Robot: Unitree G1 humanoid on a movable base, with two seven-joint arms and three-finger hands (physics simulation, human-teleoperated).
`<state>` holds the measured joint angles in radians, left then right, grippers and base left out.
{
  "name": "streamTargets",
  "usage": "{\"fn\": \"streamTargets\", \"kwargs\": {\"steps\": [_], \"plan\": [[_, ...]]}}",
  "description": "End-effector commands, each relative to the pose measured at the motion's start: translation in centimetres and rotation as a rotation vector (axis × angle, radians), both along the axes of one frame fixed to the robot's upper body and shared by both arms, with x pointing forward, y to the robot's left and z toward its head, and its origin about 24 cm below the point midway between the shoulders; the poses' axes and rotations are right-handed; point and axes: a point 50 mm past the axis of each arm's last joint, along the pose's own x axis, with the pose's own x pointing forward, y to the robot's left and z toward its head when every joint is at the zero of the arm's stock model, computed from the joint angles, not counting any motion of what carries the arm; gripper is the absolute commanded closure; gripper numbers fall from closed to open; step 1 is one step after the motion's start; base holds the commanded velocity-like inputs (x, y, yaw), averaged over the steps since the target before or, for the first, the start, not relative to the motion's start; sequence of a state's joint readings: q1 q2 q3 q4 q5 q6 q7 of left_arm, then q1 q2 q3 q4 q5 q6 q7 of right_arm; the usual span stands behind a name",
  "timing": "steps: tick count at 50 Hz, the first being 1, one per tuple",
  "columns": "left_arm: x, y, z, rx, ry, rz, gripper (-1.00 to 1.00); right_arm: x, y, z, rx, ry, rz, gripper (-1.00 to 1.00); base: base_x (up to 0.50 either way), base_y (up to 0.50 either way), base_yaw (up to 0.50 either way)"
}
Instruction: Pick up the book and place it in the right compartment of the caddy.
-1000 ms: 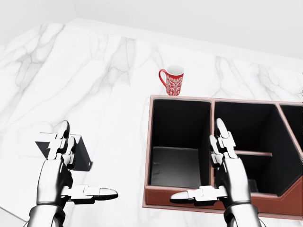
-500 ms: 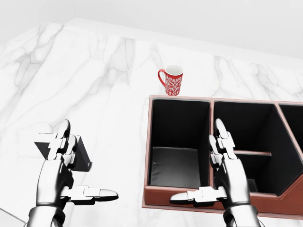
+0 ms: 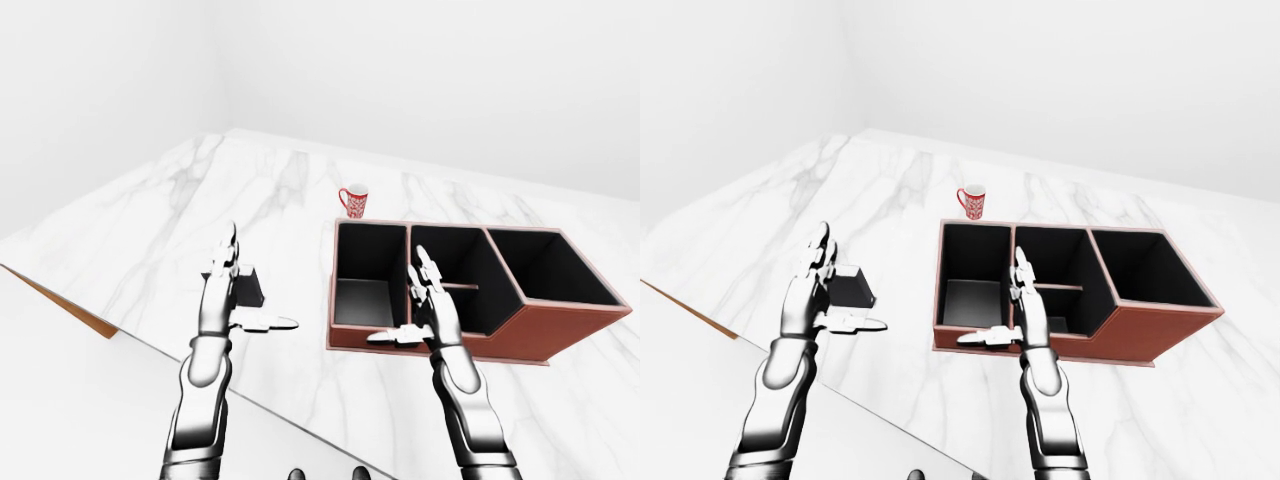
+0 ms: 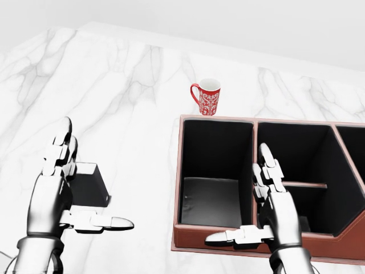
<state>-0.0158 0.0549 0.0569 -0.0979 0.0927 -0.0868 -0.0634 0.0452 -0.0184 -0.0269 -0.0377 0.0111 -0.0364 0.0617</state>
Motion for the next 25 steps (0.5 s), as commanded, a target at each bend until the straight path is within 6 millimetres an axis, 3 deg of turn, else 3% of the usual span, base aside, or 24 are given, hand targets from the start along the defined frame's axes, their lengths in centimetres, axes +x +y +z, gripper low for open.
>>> {"fn": "streamTargets", "kwargs": {"steps": [1, 3, 8, 12, 16, 21, 25], "plan": [[1.8, 1.5, 7.2, 0.315, -0.257, 0.035, -1.0, 0.8, 0.0, 0.1, -0.023, 0.005, -0.029, -1.0, 0.0, 0.0, 0.01], [2.4, 1.7, 7.3, 0.494, -0.223, -0.015, -1.0, 0.8, 0.0, 0.1, -0.024, 0.004, -0.029, -1.0, 0.01, 0.0, 0.01], [3.6, 2.9, 8.3, 0.614, -0.191, -0.024, -1.0, 0.8, 0.0, 0.0, -0.025, 0.004, -0.029, -1.0, 0.0, 0.0, 0.01], [5.8, 5.2, 9.2, 0.755, -0.113, 0.009, -1.0, 0.9, 0.0, -0.1, -0.024, 0.003, -0.03, -1.0, 0.01, 0.0, 0.01], [6.7, 6.6, 7.9, 0.819, 0.001, 0.011, -1.0, 0.9, 0.0, 0.0, -0.023, 0.004, -0.03, -1.0, 0.0, 0.0, 0.01], [8.0, 9.3, 4.0, 0.945, 0.281, -0.012, -1.0, 0.9, -0.1, -0.1, -0.022, 0.006, -0.03, -1.0, 0.0, 0.0, 0.01], [8.6, 11.0, 3.4, 1.063, 0.434, -0.037, -1.0, 0.9, 0.0, -0.1, -0.023, 0.007, -0.03, -1.0, 0.01, 0.0, 0.01]]}}
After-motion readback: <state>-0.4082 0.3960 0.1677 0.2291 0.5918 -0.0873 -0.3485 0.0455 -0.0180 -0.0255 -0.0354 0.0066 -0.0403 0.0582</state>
